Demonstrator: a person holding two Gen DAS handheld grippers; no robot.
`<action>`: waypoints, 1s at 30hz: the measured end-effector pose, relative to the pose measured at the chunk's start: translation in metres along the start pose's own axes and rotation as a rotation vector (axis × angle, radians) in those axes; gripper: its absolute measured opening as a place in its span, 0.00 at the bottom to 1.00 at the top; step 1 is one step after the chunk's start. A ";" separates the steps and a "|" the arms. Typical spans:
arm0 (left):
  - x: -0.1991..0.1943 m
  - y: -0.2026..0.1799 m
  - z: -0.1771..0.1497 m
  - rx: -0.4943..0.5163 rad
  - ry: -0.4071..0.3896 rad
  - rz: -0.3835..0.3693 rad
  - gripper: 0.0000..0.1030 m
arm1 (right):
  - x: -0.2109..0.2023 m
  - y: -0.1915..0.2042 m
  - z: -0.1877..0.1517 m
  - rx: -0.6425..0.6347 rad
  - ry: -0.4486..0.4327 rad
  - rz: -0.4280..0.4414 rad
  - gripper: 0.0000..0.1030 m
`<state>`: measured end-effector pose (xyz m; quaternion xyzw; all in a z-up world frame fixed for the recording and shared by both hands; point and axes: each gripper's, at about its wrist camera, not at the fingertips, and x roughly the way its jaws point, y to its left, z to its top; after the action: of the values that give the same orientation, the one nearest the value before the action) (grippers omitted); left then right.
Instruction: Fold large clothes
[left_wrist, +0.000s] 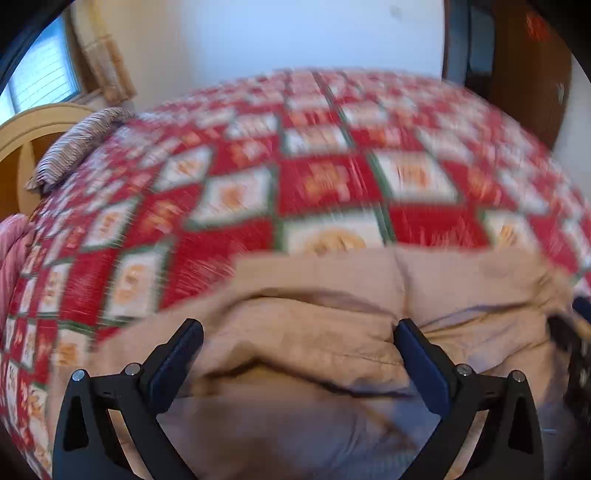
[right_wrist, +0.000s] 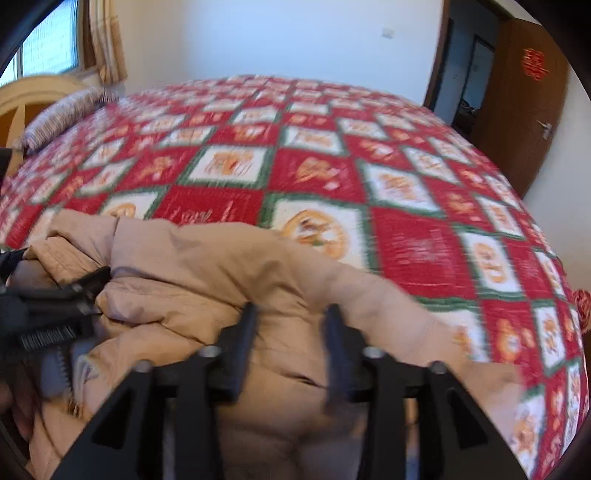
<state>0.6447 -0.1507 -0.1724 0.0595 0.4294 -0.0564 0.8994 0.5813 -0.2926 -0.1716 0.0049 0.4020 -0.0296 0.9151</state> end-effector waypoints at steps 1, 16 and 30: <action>-0.016 0.006 0.001 -0.009 -0.027 -0.023 0.99 | -0.014 -0.007 -0.004 0.021 -0.023 0.020 0.71; -0.174 0.119 -0.246 0.096 0.009 0.109 0.99 | -0.164 -0.098 -0.207 0.199 0.158 0.110 0.73; -0.230 0.170 -0.367 -0.116 0.036 0.020 0.99 | -0.237 -0.084 -0.303 0.203 0.130 0.126 0.74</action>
<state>0.2462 0.0852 -0.2126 0.0123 0.4475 -0.0214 0.8939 0.1929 -0.3547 -0.2009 0.1248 0.4542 -0.0125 0.8820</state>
